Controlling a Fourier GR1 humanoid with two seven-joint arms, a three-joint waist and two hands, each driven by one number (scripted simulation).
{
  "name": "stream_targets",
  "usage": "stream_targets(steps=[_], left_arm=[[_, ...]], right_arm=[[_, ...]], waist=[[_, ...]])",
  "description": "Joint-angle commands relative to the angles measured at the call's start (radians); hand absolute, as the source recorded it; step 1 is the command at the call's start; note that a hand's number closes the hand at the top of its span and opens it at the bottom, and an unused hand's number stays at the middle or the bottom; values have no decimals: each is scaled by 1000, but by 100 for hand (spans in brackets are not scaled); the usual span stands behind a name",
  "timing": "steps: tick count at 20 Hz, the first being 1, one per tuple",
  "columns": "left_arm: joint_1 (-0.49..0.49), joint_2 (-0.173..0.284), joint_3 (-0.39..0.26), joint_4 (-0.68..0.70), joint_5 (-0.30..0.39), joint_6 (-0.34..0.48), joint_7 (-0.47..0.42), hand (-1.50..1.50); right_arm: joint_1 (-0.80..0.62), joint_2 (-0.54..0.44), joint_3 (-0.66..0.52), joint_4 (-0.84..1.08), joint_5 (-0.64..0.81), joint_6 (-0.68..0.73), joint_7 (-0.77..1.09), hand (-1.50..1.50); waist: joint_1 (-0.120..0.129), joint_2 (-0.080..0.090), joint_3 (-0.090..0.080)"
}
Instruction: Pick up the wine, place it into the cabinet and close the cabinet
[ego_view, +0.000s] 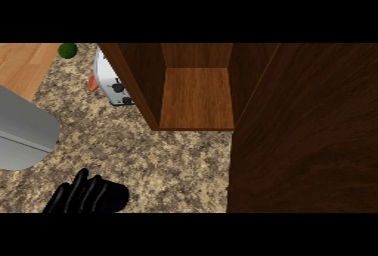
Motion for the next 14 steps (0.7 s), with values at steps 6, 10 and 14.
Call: stream_targets(steps=[6, 10, 14], left_arm=[[49, 5, -190, -143, -80, 70, 64, -150], [48, 18, -126, -102, -13, 84, 33, -150], [30, 14, -150, -152, -83, 134, 84, -150]], right_arm=[[-36, 25, 47, -47, 39, -37, 74, -150], [-57, -2, -1, -117, -13, -48, 160, -150], [-96, 16, 15, -110, -1, -69, 176, -150]], waist=[[3, 0, 0], [1, 1, 0], [3, 0, 0]])
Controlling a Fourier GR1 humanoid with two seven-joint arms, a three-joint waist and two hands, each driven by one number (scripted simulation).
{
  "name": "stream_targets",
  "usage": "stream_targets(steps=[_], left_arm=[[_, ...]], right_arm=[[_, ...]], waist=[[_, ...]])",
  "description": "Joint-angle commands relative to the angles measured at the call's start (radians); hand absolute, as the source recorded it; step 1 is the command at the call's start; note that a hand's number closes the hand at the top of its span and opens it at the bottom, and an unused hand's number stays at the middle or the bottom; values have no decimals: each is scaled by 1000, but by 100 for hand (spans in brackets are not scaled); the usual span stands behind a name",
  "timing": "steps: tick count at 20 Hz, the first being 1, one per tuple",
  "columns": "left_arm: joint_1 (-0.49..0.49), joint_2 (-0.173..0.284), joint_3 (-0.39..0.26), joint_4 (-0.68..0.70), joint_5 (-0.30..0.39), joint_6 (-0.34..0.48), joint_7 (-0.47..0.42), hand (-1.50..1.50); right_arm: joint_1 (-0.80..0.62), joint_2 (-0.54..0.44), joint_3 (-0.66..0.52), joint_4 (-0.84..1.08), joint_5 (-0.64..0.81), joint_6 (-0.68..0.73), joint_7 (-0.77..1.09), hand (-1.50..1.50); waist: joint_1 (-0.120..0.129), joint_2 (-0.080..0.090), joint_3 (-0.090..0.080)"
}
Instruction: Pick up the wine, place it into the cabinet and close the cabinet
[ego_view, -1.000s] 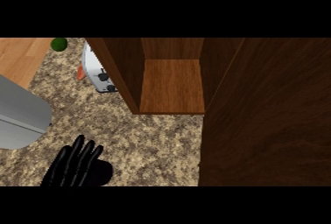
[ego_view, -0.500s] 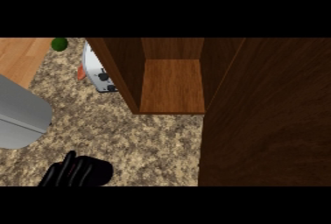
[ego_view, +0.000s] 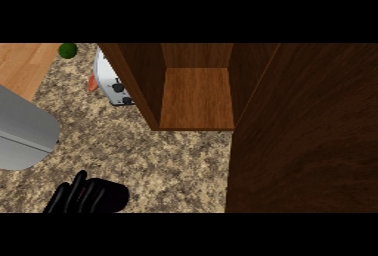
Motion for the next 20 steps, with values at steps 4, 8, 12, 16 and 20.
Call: stream_targets(steps=[4, 8, 12, 16, 20], left_arm=[[26, 40, -48, -242, -14, 36, 104, -150], [15, 68, 33, -268, 24, 33, 104, -150], [-5, 73, 125, -215, 86, 39, 99, -150], [-22, 95, 160, -254, 90, 34, 143, -150], [-32, 85, 294, -185, 190, 25, 114, -150]], right_arm=[[-45, 16, 13, -21, 15, -35, 57, -150], [-16, -3, -3, -111, -12, -32, 97, -150], [9, -22, -61, -150, -60, -20, 114, -150], [-70, -6, -45, -111, -28, -51, 133, -150], [-22, -6, -29, -129, -16, -32, 111, -150]], waist=[[4, 0, 0], [-4, -2, 0], [-9, 0, -1], [-1, 0, -1], [-6, 1, -1]])
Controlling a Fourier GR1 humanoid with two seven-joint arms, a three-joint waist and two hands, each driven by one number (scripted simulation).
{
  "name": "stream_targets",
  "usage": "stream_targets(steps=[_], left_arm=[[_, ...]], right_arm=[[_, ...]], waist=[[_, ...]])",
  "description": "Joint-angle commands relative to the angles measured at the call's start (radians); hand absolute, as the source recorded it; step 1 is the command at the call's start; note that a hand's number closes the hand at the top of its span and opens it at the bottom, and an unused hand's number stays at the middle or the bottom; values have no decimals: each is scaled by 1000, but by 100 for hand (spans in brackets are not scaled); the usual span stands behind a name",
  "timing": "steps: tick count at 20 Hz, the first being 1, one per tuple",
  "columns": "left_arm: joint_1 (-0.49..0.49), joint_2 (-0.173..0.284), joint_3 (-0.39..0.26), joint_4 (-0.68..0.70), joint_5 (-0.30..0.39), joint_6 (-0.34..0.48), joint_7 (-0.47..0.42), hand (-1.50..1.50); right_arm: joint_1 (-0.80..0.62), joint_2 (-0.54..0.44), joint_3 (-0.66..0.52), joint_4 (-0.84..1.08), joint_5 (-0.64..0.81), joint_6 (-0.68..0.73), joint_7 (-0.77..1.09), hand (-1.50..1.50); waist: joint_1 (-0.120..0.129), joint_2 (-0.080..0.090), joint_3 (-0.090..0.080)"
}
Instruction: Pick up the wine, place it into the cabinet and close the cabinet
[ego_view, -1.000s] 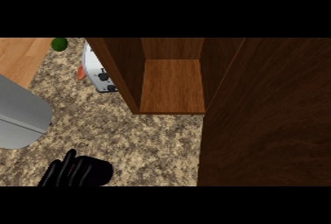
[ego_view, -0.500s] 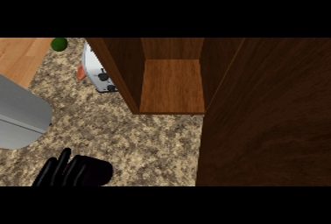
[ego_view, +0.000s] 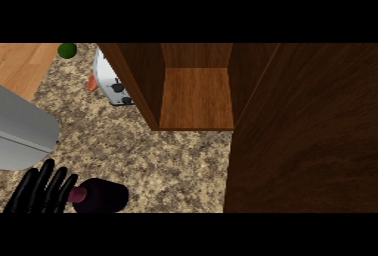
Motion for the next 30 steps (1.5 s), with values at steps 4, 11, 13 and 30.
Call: stream_targets(steps=[4, 11, 13, 30], left_arm=[[18, 4, 150, -120, 190, -34, 24, -150], [-32, -10, 281, 64, 343, -123, -4, -150], [-76, 16, 340, 59, 384, -128, 76, -150], [-51, -25, 485, 387, 375, -317, -213, -150]], right_arm=[[46, -2, -4, -144, -53, -4, 75, -150], [7, -16, -11, -136, -38, 3, 89, -150], [-29, -14, -16, -120, -48, -6, 119, -150], [-65, 17, -23, -125, -39, -14, 159, -150]], waist=[[-2, -2, 0], [-5, 1, -1], [-5, 2, 0], [-3, 2, 1]])
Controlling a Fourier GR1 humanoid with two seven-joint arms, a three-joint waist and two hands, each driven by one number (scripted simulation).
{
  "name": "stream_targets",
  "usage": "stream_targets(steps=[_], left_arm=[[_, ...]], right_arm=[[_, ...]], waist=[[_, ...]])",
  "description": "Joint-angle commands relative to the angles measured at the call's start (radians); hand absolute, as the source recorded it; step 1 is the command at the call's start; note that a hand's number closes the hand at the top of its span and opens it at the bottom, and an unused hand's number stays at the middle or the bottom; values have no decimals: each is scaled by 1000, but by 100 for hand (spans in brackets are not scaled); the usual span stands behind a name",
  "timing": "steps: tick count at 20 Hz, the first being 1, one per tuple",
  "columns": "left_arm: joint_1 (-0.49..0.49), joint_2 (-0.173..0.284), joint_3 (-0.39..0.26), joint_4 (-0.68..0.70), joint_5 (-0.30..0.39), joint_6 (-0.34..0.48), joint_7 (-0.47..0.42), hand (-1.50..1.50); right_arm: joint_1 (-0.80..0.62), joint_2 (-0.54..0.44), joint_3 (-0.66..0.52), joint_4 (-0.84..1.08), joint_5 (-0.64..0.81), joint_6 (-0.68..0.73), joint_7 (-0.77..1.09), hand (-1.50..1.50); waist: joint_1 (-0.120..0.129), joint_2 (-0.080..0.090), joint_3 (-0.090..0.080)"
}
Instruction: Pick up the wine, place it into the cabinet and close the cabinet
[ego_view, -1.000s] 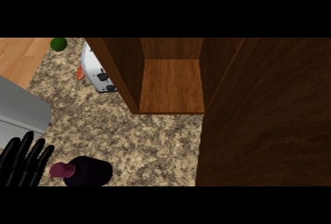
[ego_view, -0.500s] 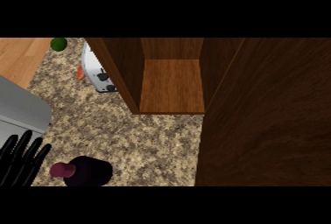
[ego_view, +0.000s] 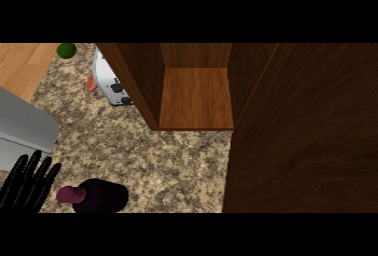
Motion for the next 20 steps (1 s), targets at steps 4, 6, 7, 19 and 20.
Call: stream_targets(steps=[4, 6, 7, 19, 20], left_arm=[[-32, -9, 35, 199, -41, -83, -137, -150], [-32, -21, 24, 256, -82, -107, -197, -150], [-81, -39, 3, 200, -87, -27, -97, -150], [-104, -38, 34, 442, -129, -152, -294, -150], [-101, -7, 57, 422, -84, -175, -244, -150]], right_arm=[[13, -28, -93, -133, -139, 19, 82, -150], [47, 19, 9, -131, -44, 5, 52, -150], [19, 15, -16, -106, -79, 13, 47, -150], [43, 21, -20, -128, -75, 41, 51, -150], [34, 42, 11, -91, -30, 38, 8, -150]], waist=[[-2, 1, 0], [-2, 0, 0], [-2, 1, 1], [-2, 1, 1], [0, 1, 1]])
